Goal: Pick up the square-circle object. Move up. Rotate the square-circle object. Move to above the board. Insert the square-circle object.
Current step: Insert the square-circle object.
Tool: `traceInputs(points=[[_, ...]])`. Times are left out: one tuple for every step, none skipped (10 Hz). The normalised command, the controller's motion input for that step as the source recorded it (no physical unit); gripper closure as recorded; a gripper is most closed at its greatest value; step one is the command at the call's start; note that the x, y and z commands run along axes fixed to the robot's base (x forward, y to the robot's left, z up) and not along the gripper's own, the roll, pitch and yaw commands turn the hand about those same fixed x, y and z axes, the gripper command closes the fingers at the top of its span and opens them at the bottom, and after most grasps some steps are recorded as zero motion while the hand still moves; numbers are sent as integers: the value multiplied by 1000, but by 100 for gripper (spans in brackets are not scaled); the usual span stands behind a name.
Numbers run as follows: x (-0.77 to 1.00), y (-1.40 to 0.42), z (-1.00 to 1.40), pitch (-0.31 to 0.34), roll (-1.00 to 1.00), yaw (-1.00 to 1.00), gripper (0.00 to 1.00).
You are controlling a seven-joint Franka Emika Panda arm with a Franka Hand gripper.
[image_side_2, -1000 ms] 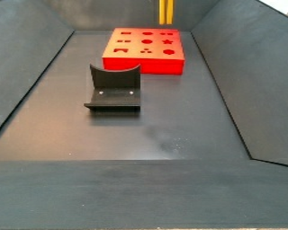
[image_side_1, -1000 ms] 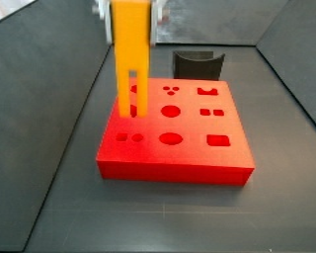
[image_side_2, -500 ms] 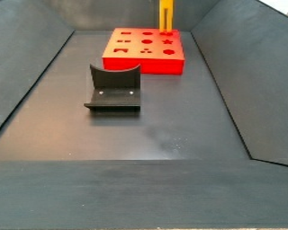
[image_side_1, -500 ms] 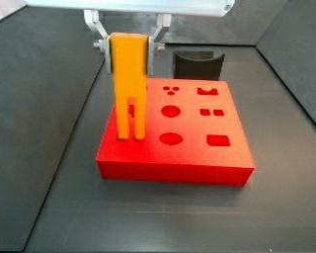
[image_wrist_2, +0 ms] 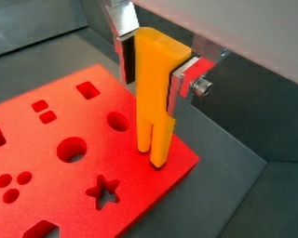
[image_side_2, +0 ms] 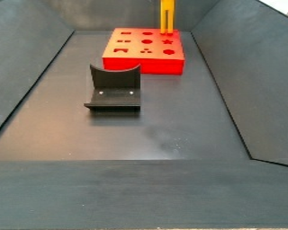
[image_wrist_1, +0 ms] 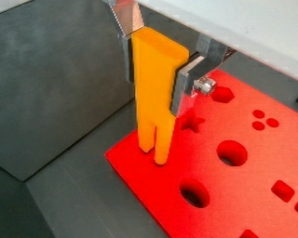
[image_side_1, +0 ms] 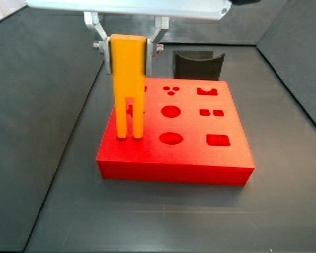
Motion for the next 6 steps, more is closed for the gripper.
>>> traceInputs(points=[[0, 0, -251, 11, 1, -114, 100], [0, 0, -260, 9, 0, -111, 100], [11, 0, -274, 0, 0, -123, 100], [14, 0, -317, 0, 0, -149, 100], [0, 0, -397, 0, 0, -160, 100], [0, -46, -386, -31, 1, -220, 100]])
